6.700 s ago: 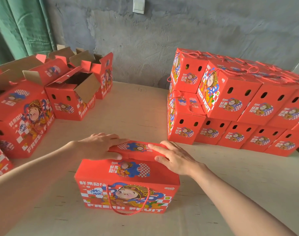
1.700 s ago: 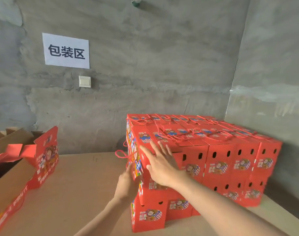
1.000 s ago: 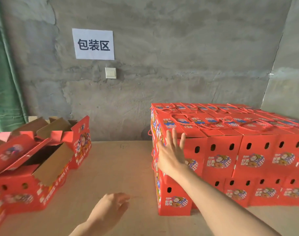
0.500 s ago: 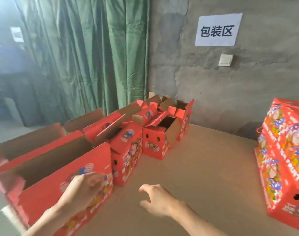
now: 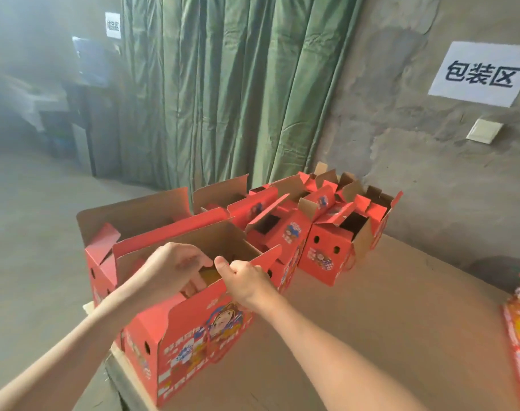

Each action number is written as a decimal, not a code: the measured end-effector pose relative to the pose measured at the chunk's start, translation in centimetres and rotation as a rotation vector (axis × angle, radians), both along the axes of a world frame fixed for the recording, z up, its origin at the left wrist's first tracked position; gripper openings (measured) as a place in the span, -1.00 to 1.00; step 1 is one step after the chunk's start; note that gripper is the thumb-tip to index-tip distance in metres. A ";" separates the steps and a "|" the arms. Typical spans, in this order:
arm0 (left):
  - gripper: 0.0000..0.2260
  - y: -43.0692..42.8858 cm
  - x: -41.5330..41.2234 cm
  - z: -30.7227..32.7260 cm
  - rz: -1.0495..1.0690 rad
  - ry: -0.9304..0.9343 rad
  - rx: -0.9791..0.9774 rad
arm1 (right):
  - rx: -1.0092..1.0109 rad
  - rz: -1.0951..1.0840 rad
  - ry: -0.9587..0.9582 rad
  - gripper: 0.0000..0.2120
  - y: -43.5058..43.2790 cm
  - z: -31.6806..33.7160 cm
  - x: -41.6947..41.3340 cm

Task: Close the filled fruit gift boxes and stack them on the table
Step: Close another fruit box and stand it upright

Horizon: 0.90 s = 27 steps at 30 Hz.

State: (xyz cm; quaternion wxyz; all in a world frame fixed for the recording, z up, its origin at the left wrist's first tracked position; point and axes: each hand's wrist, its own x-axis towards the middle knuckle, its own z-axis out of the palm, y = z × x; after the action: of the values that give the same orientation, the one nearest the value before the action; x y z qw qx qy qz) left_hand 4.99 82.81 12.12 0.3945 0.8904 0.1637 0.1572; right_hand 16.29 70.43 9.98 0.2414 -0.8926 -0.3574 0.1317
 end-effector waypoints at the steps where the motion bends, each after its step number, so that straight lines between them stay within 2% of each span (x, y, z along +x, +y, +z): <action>1: -0.76 0.2 0.1 0.1 0.013 -0.048 -0.016 | 0.001 -0.044 0.027 -0.53 0.3 0.2 0.0; 2: -0.78 0.6 0.4 0.1 0.046 -0.106 -0.008 | 0.032 -0.088 0.071 -0.56 0.6 0.2 -0.1; 5: -0.82 1.5 1.1 0.6 0.123 -0.232 0.051 | 0.180 -0.233 0.293 -0.88 0.0 -0.4 0.1; 6: -0.83 1.6 1.3 0.8 0.126 -0.252 0.058 | 0.211 -0.280 0.362 -0.92 -0.7 -0.7 0.3; 9: -0.83 1.6 1.7 1.7 0.076 -0.275 0.093 | 0.255 -0.366 0.467 -0.78 -3.6 -1.3 0.9; 15: -0.84 -1.1 3.9 2.1 -0.054 -0.254 0.232 | 0.074 -0.325 0.157 -0.72 -11.3 0.1 3.6; 20: -0.79 -5.1 7.7 0.2 -0.167 -0.171 0.264 | -0.116 -0.309 -0.072 -0.42 -18.7 0.7 5.2; 21: -0.78 -6.0 8.5 -0.2 -0.199 -0.154 0.264 | -0.155 -0.314 -0.108 -0.42 -20.3 0.9 5.3; 24: -0.78 -9.6 10.9 -1.4 -0.325 -0.082 0.249 | -0.231 -0.335 -0.166 -0.65 -25.0 1.8 5.4; 27: -0.78 -13.9 12.7 -2.1 -0.480 -0.061 0.246 | -0.254 -0.372 -0.213 -0.65 -29.6 2.1 5.5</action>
State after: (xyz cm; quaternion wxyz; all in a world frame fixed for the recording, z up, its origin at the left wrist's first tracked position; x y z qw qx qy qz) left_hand 17.70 68.91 9.99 0.3141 0.9398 -0.0845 0.1046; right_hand 21.82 40.81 12.04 0.1085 -0.9750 -0.1909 0.0338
